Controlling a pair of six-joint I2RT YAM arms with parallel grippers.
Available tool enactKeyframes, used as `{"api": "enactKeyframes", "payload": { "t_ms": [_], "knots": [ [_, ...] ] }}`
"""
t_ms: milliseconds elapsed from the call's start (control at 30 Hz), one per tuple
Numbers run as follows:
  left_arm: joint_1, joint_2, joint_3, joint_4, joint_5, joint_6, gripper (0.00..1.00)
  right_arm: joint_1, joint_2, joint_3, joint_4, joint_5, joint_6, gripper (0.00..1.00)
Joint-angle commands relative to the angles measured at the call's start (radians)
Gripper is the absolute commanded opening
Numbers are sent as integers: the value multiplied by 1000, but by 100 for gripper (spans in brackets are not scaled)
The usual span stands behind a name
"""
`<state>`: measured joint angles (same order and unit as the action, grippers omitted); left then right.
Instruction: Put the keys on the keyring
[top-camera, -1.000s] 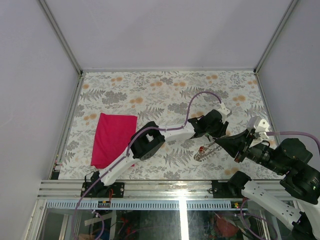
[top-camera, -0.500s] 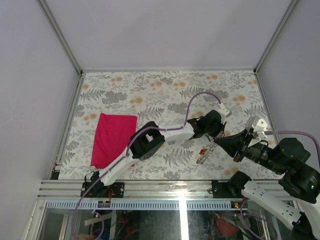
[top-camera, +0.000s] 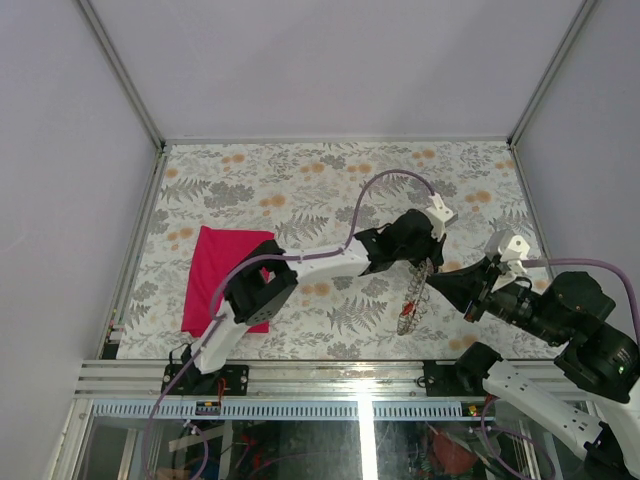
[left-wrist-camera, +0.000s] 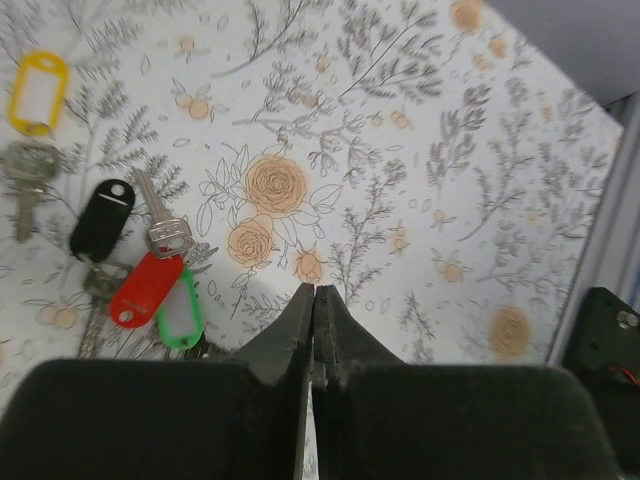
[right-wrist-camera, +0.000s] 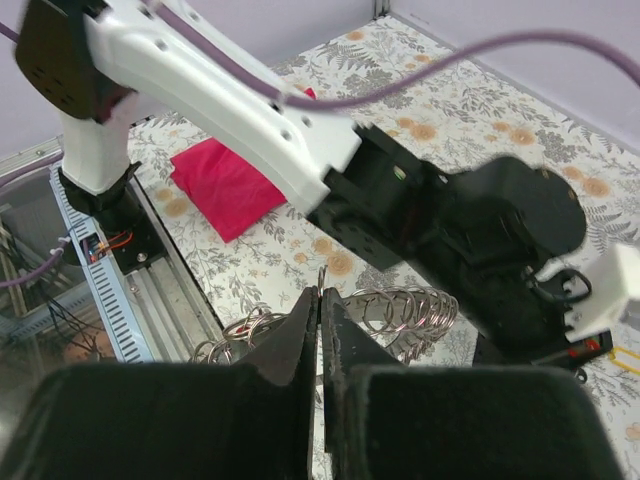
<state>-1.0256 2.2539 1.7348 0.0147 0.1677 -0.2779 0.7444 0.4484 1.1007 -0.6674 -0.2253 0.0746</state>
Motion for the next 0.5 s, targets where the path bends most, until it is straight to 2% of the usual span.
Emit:
{"api": "enactKeyframes", "payload": {
  "t_ms": [0,467],
  "knots": [
    [6,-173,-76,69,-30,69,0,0,-3,61,36,12,-48,0],
    [9,-667,-452,54,-64,228,0,0,-91,22,136,-78,-111,0]
  ]
}}
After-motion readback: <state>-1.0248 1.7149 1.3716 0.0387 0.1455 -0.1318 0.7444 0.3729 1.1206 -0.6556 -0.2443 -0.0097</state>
